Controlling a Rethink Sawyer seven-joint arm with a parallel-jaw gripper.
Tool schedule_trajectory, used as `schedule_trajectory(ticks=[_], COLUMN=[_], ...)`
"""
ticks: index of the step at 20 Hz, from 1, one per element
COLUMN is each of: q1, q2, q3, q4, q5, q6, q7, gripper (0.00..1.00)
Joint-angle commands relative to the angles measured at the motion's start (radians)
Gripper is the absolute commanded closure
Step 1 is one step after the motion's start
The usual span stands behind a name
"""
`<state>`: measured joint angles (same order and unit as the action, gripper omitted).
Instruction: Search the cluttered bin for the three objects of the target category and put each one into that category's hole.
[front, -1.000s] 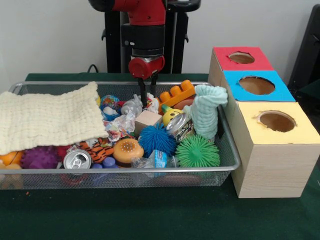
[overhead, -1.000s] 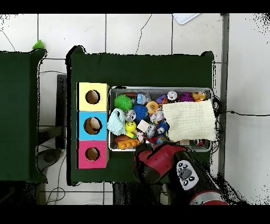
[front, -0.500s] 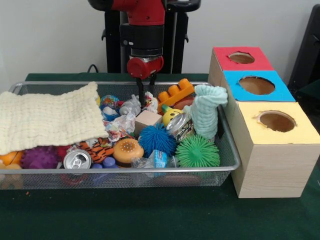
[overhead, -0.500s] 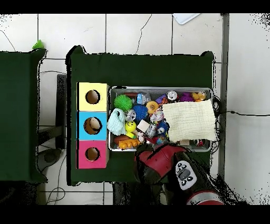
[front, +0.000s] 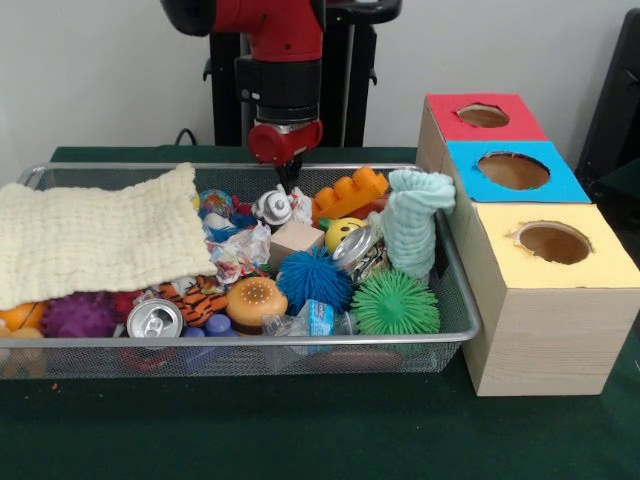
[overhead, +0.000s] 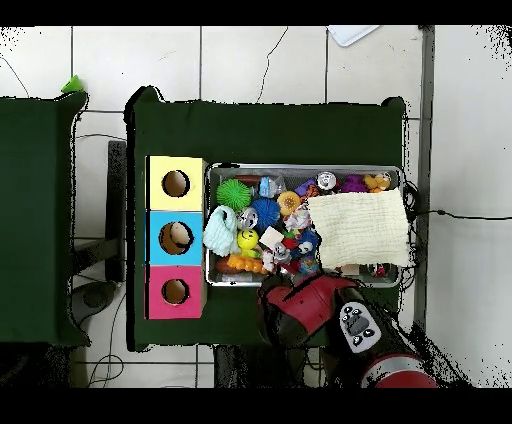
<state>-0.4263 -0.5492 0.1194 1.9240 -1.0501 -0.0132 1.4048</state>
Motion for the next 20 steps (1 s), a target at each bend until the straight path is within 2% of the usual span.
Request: schedule_trajectory(ticks=[1, 9, 13, 20], q1=[-0.079, -0.124, -0.142, -0.215], q2=[0.051, 0.011, -0.047, -0.143], q3=[0.097, 0.156, 0.187, 0.299], q4=[-0.022, 0.032, 0.092, 0.205], q5=[0.046, 0.088, 0.121, 0.209], q6=[0.111, 0.165, 0.199, 0.29], q7=[0.069, 0.034, 0.019, -0.041], gripper=[1.0, 1.0, 1.0, 1.0])
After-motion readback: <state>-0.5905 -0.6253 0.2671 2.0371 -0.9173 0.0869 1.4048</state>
